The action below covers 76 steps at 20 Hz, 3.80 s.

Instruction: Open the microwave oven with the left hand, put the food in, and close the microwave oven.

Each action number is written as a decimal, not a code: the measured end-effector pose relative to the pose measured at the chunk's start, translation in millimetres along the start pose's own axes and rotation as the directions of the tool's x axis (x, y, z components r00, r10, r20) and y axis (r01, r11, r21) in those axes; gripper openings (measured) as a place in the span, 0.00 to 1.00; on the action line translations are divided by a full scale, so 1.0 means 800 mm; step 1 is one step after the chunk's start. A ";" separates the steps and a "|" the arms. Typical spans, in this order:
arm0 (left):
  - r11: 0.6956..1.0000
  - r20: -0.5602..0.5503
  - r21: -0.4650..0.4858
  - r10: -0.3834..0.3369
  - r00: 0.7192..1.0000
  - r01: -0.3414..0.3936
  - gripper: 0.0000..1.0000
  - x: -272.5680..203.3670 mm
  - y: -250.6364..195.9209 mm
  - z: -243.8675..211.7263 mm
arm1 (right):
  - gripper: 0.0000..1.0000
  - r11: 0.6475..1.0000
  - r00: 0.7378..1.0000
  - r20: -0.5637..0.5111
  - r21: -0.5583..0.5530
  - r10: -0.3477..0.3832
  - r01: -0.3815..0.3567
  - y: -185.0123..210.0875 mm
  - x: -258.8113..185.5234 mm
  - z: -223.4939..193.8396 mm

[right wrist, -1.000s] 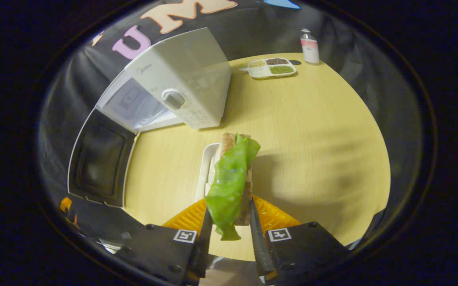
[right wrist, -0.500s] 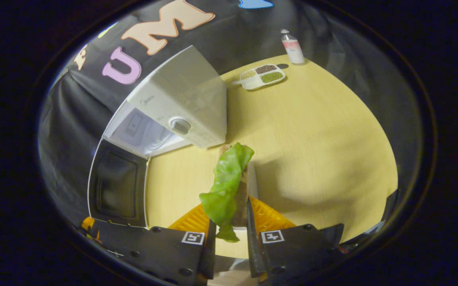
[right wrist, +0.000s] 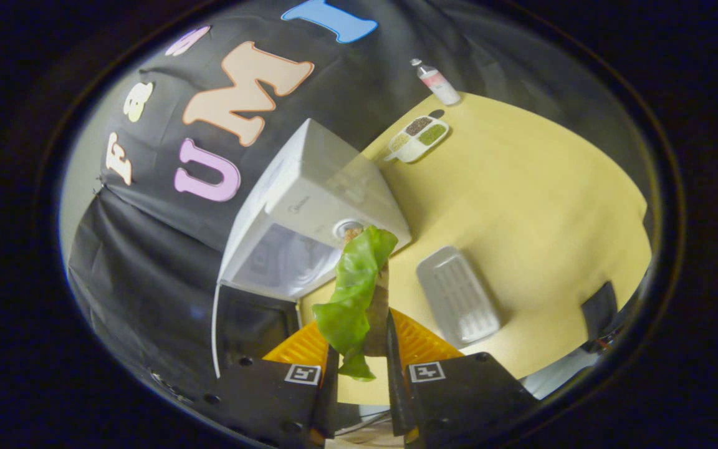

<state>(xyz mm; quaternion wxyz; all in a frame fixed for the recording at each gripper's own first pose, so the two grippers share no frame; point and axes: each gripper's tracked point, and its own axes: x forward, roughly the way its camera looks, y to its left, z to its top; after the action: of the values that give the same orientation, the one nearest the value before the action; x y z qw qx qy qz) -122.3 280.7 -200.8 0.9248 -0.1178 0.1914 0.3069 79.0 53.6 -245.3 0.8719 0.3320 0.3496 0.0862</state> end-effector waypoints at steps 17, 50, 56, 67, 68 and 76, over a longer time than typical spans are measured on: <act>0.977 -0.096 0.102 -0.179 0.979 0.188 0.97 0.092 0.014 0.019 | 0.36 0.982 0.985 0.106 0.110 0.140 -0.151 0.171 0.185 -0.083; 0.959 -0.214 0.104 -0.236 0.948 0.262 0.98 0.127 -0.006 0.000 | 0.96 0.804 0.835 0.534 -0.435 -0.133 0.405 0.142 0.316 0.024; 0.940 -0.205 0.131 -0.286 0.936 0.316 0.82 0.120 -0.023 0.000 | 0.99 0.750 0.830 0.552 -0.514 -0.082 0.416 0.154 0.243 0.013; 0.870 -0.222 0.225 -0.393 0.892 0.439 0.01 0.098 -0.067 -0.005 | 0.99 0.721 0.835 0.545 -0.550 -0.071 0.421 0.167 0.133 -0.023; 0.861 -0.219 0.240 -0.403 0.889 0.449 0.01 0.095 -0.070 -0.005 | 0.99 0.726 0.833 0.548 -0.542 -0.075 0.422 0.167 0.121 -0.024; 0.822 -0.220 0.278 -0.449 0.866 0.497 0.01 0.072 -0.089 -0.010 | 0.99 0.739 0.812 0.574 -0.500 -0.107 0.451 0.138 0.037 -0.032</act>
<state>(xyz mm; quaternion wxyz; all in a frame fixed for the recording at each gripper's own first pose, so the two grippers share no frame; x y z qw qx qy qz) -38.3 252.6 -225.6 0.9620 -0.0295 0.2705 0.0223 93.1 162.5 -204.5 0.9937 -0.0187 0.1059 -0.0328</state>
